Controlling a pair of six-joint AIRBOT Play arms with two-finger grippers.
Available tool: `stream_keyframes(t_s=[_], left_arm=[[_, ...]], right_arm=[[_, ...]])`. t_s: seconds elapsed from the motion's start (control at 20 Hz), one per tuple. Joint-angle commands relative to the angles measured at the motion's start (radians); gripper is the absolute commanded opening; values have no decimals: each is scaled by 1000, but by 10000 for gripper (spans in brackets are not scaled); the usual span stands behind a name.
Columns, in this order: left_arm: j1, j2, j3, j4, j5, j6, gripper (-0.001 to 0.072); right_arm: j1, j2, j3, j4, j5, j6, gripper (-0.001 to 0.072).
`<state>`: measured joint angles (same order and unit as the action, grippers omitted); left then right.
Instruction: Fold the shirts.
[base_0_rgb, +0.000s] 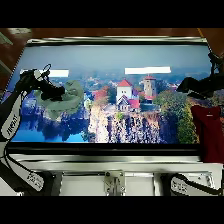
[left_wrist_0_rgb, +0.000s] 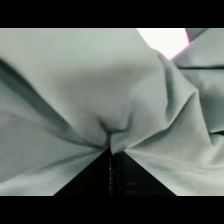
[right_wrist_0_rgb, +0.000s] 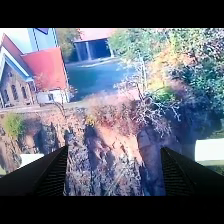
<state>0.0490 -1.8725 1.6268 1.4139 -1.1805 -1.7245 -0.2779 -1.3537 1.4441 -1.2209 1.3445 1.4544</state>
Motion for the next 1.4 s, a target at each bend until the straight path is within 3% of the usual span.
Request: stream_keyframes(t_s=[0.0, 0.15, 0.35, 0.6, 0.9, 1.2, 1.25, 1.3, 1.35], left_arm=[[-4, 18, 75, -2, -66, 5, 35], [-50, 144, 200, -2, -88, 60, 35], [-190, 425, 333, -2, -75, 66, 35], [-445, 700, 355, -1, 25, -18, 35], [-707, 654, 285, -2, 48, -70, 36], [-792, 470, -127, -75, 74, -115, 38], [-790, 434, -169, -132, 77, -81, 121], [-785, 397, -191, -180, 75, -79, 448], [-777, 370, -192, -209, 62, -79, 663]], right_arm=[[1, 0, 1, 12, -5, 0, 685], [1, 0, 1, 13, 19, -8, 685], [1, 14, 3, 80, 71, -56, 685], [0, 156, 7, 126, 79, -94, 685], [1, 381, 7, 90, 69, -64, 685], [1, 414, -67, -3, 143, -33, 683], [1, 414, -110, -10, 135, -34, 683], [1, 414, -166, 2, 121, -45, 684], [1, 414, -224, 24, 103, -59, 684]])
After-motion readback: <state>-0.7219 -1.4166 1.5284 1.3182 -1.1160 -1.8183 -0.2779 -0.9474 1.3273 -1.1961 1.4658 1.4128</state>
